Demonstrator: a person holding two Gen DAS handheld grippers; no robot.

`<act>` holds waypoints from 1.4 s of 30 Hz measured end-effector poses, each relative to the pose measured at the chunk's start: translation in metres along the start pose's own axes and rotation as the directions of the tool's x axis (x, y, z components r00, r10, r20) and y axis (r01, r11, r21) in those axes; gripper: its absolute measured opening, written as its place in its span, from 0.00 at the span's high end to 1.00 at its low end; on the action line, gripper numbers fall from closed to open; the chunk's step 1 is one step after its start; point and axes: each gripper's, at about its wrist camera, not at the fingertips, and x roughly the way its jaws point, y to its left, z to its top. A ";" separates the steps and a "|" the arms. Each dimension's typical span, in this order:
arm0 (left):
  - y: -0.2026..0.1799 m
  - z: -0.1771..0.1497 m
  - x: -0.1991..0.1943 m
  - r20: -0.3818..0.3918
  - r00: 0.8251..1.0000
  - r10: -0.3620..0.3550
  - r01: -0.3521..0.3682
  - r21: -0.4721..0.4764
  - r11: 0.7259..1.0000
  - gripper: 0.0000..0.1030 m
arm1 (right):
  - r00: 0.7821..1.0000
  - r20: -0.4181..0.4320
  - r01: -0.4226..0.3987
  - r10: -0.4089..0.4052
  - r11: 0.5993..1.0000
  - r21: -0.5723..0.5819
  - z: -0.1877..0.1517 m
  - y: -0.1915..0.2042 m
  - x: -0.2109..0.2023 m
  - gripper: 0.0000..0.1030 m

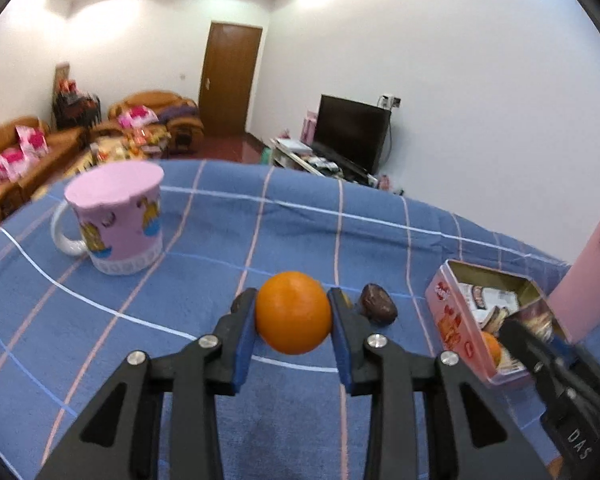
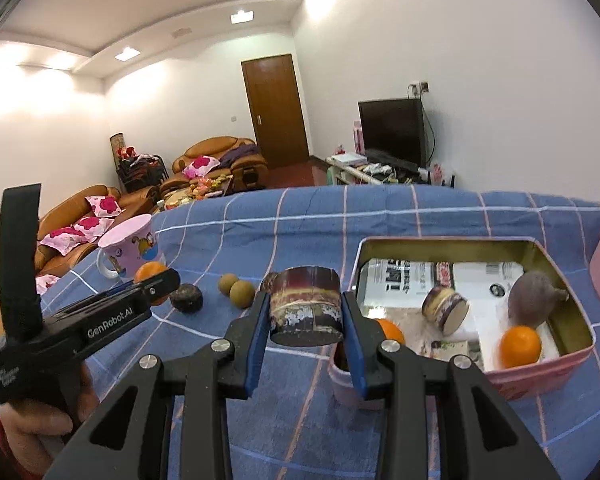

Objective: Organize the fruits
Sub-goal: 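Grasp an orange with the left tool while the right tool lifts the snack cake, then carry the orange in the left tool while the right tool carries the snack over the tin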

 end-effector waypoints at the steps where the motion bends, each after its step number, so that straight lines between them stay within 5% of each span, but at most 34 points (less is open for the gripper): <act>1: -0.005 -0.001 -0.002 0.008 1.000 0.022 -0.022 0.020 1.000 0.65 | 1.000 0.013 0.015 -0.014 1.000 -0.017 0.000 0.002 -0.001 0.64; 13: -0.015 -0.006 -0.015 0.059 0.993 0.105 -0.108 0.048 0.993 0.65 | 0.997 0.040 0.065 -0.062 0.995 -0.081 0.000 0.010 -0.001 0.64; 31: -0.032 -0.016 -0.022 0.046 0.992 0.116 -0.118 0.049 0.992 0.65 | 0.995 0.067 0.085 -0.075 0.983 -0.164 -0.009 0.016 -0.013 0.64; 42: -0.055 -0.023 -0.024 0.039 0.993 0.111 -0.114 0.075 0.991 0.65 | 0.992 0.077 0.113 -0.101 0.976 -0.186 -0.011 -0.017 -0.031 0.64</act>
